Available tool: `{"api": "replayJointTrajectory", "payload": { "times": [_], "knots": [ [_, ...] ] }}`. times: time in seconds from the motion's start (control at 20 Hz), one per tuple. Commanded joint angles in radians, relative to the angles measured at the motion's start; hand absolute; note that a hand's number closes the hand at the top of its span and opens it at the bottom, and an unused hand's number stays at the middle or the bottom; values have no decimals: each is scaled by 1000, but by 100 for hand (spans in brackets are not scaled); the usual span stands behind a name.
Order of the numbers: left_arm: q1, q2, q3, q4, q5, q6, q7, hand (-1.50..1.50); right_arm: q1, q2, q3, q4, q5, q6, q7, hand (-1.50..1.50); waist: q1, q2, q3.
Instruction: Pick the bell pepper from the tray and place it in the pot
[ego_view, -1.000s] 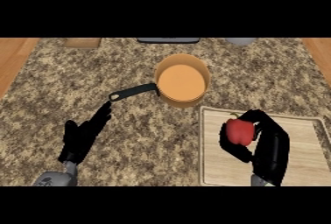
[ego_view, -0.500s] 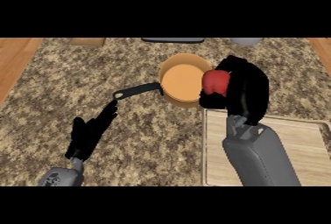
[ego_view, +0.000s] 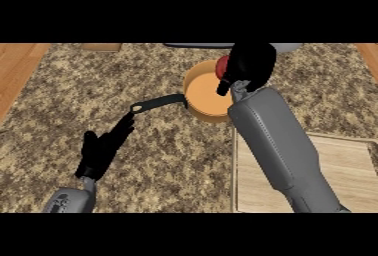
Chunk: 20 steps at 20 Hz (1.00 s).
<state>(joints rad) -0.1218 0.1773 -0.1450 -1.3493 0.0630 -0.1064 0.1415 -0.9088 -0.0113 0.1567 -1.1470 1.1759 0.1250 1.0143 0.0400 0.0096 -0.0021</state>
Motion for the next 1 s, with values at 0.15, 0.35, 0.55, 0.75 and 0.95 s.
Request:
{"api": "replayJointTrajectory", "payload": {
  "times": [0.15, 0.35, 0.55, 0.75, 0.95],
  "knots": [
    [-24, 17, 3, 13, -3, -28, -8, 0, -105, 11, -97, 322, -179, 98, 123, 150, 35, 10, 1],
    [-27, -6, -11, -5, -9, -12, 19, 0, -218, 11, -190, 468, -243, 123, 201, -150, 37, 7, 1],
    [-31, -44, -18, -4, -18, 19, 42, 0, -246, 11, -147, 599, -301, -124, 48, -150, 25, 6, 2],
    [-17, -30, -16, 24, -27, 3, -20, 0, -251, 11, -187, 454, -264, -373, -65, -150, 19, 7, 3],
    [-18, -12, -1, 15, -7, -20, -4, 0, -259, 11, -230, 401, -259, -623, -109, -150, 20, 7, 3]
  ]
}}
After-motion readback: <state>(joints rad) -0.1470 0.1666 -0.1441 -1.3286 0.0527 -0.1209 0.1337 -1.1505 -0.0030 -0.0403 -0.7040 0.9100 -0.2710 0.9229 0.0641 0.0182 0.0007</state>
